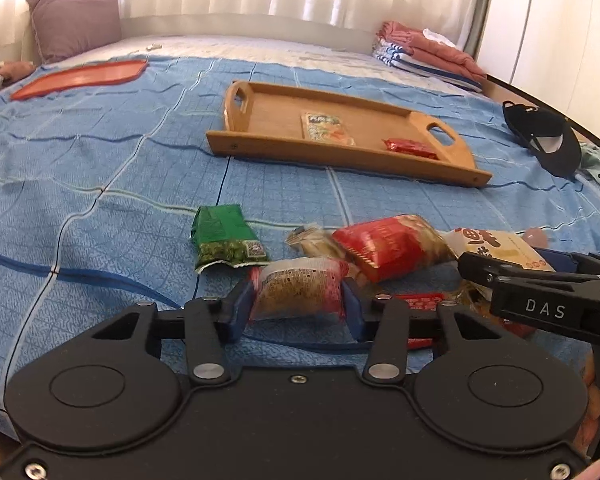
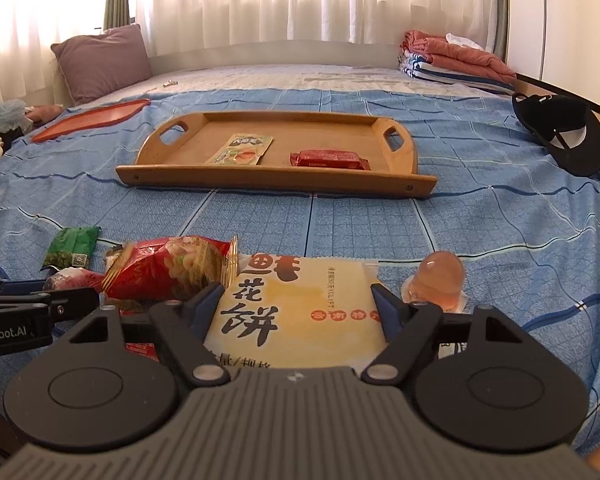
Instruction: Organize snacks
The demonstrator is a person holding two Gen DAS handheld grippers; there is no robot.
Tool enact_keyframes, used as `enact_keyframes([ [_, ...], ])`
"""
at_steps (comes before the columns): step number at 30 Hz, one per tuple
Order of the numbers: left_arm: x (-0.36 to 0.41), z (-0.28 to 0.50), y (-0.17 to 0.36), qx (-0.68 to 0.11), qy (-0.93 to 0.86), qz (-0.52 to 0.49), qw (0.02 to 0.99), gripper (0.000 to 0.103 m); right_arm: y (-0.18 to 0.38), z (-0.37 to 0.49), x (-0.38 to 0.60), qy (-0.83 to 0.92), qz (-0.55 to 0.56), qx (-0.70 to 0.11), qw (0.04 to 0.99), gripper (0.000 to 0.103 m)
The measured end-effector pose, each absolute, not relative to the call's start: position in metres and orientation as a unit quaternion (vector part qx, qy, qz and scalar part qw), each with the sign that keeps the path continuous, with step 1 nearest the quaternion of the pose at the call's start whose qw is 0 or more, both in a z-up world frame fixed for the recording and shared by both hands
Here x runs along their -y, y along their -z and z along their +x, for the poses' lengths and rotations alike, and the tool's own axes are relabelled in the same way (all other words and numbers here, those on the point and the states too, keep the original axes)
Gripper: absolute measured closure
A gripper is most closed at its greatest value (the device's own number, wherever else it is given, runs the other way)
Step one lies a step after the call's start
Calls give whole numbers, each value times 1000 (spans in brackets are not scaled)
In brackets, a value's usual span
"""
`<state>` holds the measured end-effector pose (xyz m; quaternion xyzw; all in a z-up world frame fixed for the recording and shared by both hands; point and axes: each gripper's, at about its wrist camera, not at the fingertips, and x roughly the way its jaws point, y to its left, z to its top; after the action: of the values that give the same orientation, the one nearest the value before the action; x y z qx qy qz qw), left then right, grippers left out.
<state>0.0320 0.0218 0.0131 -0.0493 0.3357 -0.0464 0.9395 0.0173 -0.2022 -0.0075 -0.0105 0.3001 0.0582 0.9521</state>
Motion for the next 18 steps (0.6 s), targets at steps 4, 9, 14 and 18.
enact_keyframes([
  [4,-16,27,-25,-314,47,-37,947,59,0,13,203,-61,-14,-288,956,25],
  [9,-15,28,-43,-292,49,-29,955,59,-11,15,207,-65,-8,-276,959,25],
  [14,-15,44,-61,-286,53,-15,957,59,-22,25,216,-71,17,-279,958,25],
  [18,-17,65,-79,-280,55,-18,958,59,-34,38,225,-73,30,-275,958,25],
])
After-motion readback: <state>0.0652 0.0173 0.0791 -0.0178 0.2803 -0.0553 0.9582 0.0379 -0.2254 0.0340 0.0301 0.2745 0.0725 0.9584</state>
